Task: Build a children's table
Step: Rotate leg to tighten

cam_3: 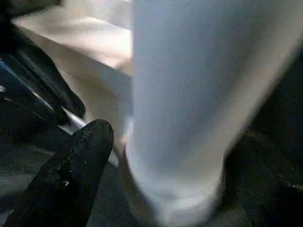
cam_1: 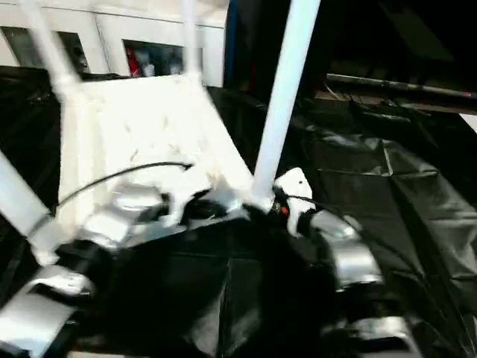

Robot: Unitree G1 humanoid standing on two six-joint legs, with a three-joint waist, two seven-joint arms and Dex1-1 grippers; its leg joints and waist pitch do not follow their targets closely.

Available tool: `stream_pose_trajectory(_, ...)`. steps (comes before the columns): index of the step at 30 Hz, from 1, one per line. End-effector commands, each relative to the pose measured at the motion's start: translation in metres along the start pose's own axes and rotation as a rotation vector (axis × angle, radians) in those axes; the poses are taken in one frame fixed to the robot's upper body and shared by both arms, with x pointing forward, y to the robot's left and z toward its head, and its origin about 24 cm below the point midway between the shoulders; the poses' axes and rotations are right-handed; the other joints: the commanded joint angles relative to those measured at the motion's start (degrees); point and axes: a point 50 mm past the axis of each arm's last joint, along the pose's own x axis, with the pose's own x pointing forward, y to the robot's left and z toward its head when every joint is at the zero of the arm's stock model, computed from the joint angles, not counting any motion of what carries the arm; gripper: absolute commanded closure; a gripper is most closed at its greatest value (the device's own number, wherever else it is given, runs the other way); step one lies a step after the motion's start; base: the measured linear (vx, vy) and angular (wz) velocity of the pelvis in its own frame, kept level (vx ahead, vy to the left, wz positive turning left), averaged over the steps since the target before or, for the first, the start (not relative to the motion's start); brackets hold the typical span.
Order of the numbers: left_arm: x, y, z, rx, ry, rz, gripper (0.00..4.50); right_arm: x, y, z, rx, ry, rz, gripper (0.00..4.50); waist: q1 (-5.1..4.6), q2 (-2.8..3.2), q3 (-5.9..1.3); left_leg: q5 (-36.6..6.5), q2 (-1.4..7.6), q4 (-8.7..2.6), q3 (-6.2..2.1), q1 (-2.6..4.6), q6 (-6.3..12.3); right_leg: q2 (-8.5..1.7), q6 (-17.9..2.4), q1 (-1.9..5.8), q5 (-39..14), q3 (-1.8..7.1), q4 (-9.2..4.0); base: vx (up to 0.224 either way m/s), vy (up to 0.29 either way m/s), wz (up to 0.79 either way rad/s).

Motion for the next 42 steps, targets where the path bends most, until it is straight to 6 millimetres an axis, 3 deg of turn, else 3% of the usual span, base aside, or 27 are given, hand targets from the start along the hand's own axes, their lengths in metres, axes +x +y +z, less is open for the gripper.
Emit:
stream_pose_trajectory(1, 0.006, -0.009, 0.008, 0.023, -0.054, -0.107, 4.5, -0.003, -0.002, 0.01, -0.032, -0.018, 0.044, 0.62, -0.09, -0.04, -2.71, -10.05, 1.75, -4.0, -0.5, 0.34, 4.42, -2.67, -14.04, 2.36, -8.82, 2.18, -4.17, 0.0, 0.0, 0.0)
stream_pose_trajectory(8, -0.01, -0.008, -0.002, 0.008, -0.002, -0.157, 4.5, -0.01, -0.001, 0.007, -0.063, 0.04, 0.145, 0.62, 0.14, -0.27, -2.94, -6.03, 1.6, -3.62, -0.3, 0.19, 5.58, -2.64, -16.15, 2.74, -1.57, 2.15, -3.24, 0.0, 0.0, 0.0)
stream_pose_trajectory(10, -0.011, -0.007, -0.002, 0.006, -0.002, -0.154, 4.5, -0.009, 0.001, 0.005, -0.064, 0.05, 0.164, 0.62, 0.17, -0.36, -2.88, -6.21, 1.64, -3.62, -0.31, 0.14, 5.71, -2.74, -16.09, 2.76, -2.44, 2.15, -3.33, 0.0, 0.0, 0.0)
stream_pose_trajectory(13, -0.012, -0.007, -0.002, 0.002, -0.014, -0.146, 4.5, -0.008, 0.004, 0.004, -0.053, 0.044, 0.179, 0.97, 0.2, -0.34, -2.84, -7.13, 1.7, -3.71, -0.37, 0.21, 4.94, -2.76, -15.56, 2.69, -4.68, 2.16, -3.51, 0.0, 0.0, 0.0)
stream_pose_trajectory(15, -0.012, -0.008, -0.002, 0.001, -0.016, -0.146, 4.5, -0.007, 0.006, 0.004, -0.045, 0.038, 0.186, 1.0, 0.17, -0.57, -2.89, -6.74, 1.69, -3.66, -0.36, 0.2, 4.96, -2.68, -15.56, 2.7, -4.06, 2.14, -3.41, 0.0, 0.0, 0.0)
stream_pose_trajectory(18, -0.011, -0.009, -0.002, 0.001, -0.023, -0.144, 4.5, -0.006, 0.009, 0.003, -0.024, 0.025, 0.203, 1.39, 0.23, -0.56, -2.92, -6.14, 1.69, -3.61, -0.37, 0.16, 5.3, -2.74, -15.71, 2.78, -3.29, 2.16, -3.28, 0.0, 0.0, 0.0)
stream_pose_trajectory(22, -0.009, -0.009, -0.002, -0.001, -0.029, -0.129, 4.5, -0.005, 0.012, 0.0, -0.002, 0.019, 0.201, 1.55, 0.26, -0.5, -2.9, -5.71, 1.64, -3.57, -0.32, 0.16, 5.6, -2.69, -15.81, 2.75, -2.9, 2.14, -3.25, 0.0, 0.0, 0.0)
stream_pose_trajectory(28, 0.012, -0.002, 0.002, -0.002, -0.006, 0.034, 4.5, 0.012, 0.01, -0.021, 0.11, 0.049, -0.086, 1.82, -0.05, -0.27, -2.59, -9.68, 1.61, -3.97, -0.44, 0.31, 2.71, -2.79, -13.78, 2.35, -10.23, 2.22, -4.14, 0.0, 0.0, 0.0)
stream_pose_trajectory(30, 0.027, -0.004, 0.006, -0.01, -0.002, 0.078, 4.5, 0.02, 0.012, -0.027, 0.16, 0.064, -0.21, 1.83, -0.25, -0.37, -2.51, -11.77, 1.52, -4.27, -0.65, 0.47, 0.53, -2.78, -11.88, 2.22, -15.03, 2.19, -4.7, 0.0, 0.0, 0.0)
stream_pose_trajectory(31, 0.031, -0.005, 0.008, -0.014, -0.001, 0.092, 4.5, 0.023, 0.012, -0.028, 0.175, 0.065, -0.248, 1.84, -0.35, -0.4, -2.57, -12.1, 1.43, -4.3, -0.69, 0.35, 0.4, -2.77, -11.07, 2.27, -15.91, 2.21, -4.79, 0.0, 0.0, 0.0)
stream_pose_trajectory(32, 0.04, -0.007, 0.011, -0.022, -0.005, 0.111, 4.5, 0.029, 0.013, -0.028, 0.202, 0.068, -0.302, 1.84, -0.28, 0.28, -2.52, -12.44, 1.46, -4.37, -0.81, 0.4, 0.19, -2.81, -10.88, 2.22, -16.1, 2.23, -4.82, 0.0, 0.0, 0.0)
stream_pose_trajectory(34, 0.047, -0.009, 0.015, -0.028, -0.008, 0.127, 4.5, 0.034, 0.015, -0.028, 0.217, 0.072, -0.343, 1.84, -0.45, -0.12, -2.52, -13.32, 1.39, -4.36, -0.73, 0.45, 0.34, -2.61, -10.43, 2.11, -16.36, 2.21, -5.05, 0.0, 0.0, 0.0)
stream_pose_trajectory(35, 0.062, -0.014, 0.021, -0.033, -0.015, 0.151, 4.5, 0.045, 0.021, -0.024, 0.219, 0.071, -0.387, 1.84, -0.61, 0.39, -2.56, -12.8, 1.41, -4.38, -0.69, 0.34, 0.14, -2.57, -10.38, 2.02, -15.14, 2.32, -5.01, 0.0, 0.0, 0.0)
stream_pose_trajectory(37, 0.071, -0.02, 0.025, -0.029, -0.014, 0.14, 4.5, 0.052, 0.025, -0.019, 0.204, 0.063, -0.4, 1.84, -0.58, 0.15, -2.67, -12.83, 1.29, -4.35, -0.72, 0.4, -0.05, -2.51, -10.22, 2.1, -15.16, 2.22, -5.02, 0.0, 0.0, 0.0)
stream_pose_trajectory(40, 0.075, -0.024, 0.026, -0.007, -0.011, 0.115, 4.5, 0.058, 0.03, -0.015, 0.166, 0.052, -0.363, 1.84, -0.47, 0.22, -2.87, -11.06, 1.18, -4.19, -0.67, 0.11, 1.26, -2.41, -10.4, 2.39, -11.26, 2.24, -4.69, 0.0, 0.0, 0.0)
stream_pose_trajectory(41, 0.074, -0.023, 0.026, -0.005, -0.014, 0.113, 4.5, 0.058, 0.031, -0.014, 0.17, 0.044, -0.354, 1.29, -0.43, 0.23, -2.88, -10.36, 1.13, -4.13, -0.61, 0.02, 1.89, -2.39, -10.58, 2.45, -10.11, 2.23, -4.61, 0.0, 0.0, 0.0)
stream_pose_trajectory(42, 0.074, -0.023, 0.026, -0.005, -0.014, 0.113, 4.5, 0.058, 0.031, -0.014, 0.17, 0.043, -0.354, 1.29, -0.39, 0.28, -2.86, -10.2, 1.16, -4.17, -0.6, 0.0, 2.27, -2.43, -10.75, 2.48, -10.04, 2.21, -4.62, 0.0, 0.0, 0.0)
